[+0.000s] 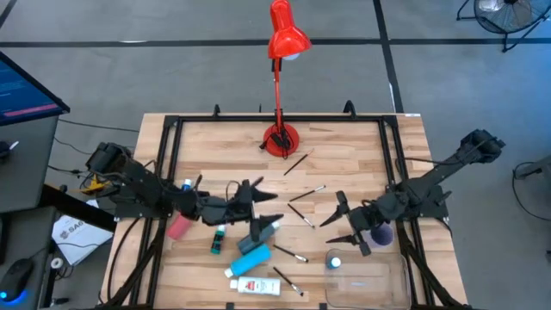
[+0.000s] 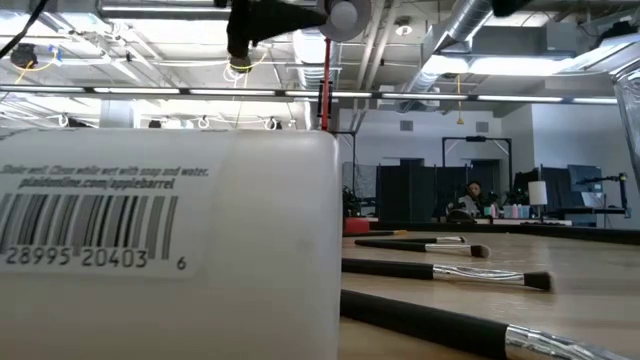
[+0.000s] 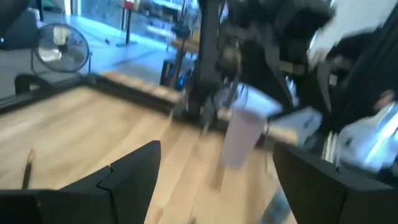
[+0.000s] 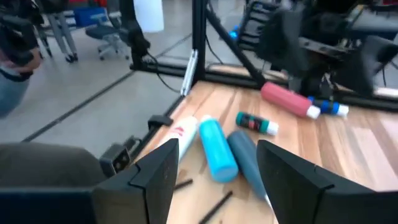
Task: Pick & Place Paint Supplies
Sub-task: Put the dark blue paint bottle into the transparent bin
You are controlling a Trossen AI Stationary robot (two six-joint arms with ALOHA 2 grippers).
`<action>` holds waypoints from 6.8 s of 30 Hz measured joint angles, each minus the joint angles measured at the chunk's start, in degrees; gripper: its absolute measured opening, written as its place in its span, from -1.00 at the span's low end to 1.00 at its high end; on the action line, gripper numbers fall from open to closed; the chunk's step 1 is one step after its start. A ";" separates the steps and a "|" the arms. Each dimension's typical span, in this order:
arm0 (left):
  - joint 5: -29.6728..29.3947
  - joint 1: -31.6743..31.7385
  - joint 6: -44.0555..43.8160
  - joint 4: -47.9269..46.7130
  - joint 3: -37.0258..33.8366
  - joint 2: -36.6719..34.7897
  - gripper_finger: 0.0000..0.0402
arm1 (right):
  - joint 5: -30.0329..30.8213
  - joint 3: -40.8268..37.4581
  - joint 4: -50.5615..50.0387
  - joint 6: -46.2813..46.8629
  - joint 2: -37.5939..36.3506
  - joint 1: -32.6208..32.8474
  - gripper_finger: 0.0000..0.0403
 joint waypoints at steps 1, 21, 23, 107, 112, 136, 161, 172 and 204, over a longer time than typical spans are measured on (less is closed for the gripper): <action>-0.36 0.15 -0.46 -0.69 -0.08 1.07 0.47 | -0.10 -0.04 -0.21 0.14 0.27 -0.82 0.04; 7.39 3.28 -10.56 -25.84 3.77 -2.71 0.46 | -34.54 3.24 3.62 -1.07 1.12 -24.74 0.04; 7.35 2.36 -12.87 -31.12 3.64 -2.64 0.43 | -35.99 4.02 2.09 -0.06 0.76 -25.55 0.04; 27.89 39.26 -40.45 -100.05 -8.86 -21.11 0.12 | -36.16 7.41 -2.42 -2.70 1.04 -34.41 0.04; 28.38 39.26 -40.09 -96.86 -11.25 -20.14 0.16 | -36.16 7.41 -2.39 -2.70 1.04 -34.38 0.04; 35.72 46.51 -34.69 -91.43 -11.32 -9.35 -0.02 | -36.16 7.41 -1.87 -2.74 1.04 -33.65 0.04; 37.32 46.45 -32.91 -82.61 -11.40 -8.90 -0.56 | -36.16 7.39 -1.77 -2.72 1.04 -33.65 0.04; 37.21 47.27 -31.38 -64.53 -11.27 -8.91 -0.62 | -36.16 7.39 -1.47 -2.74 1.04 -33.65 0.04; 40.76 47.65 -26.90 -63.82 -11.27 -8.91 0.08 | -36.16 7.39 -1.69 -2.74 1.04 -33.65 0.04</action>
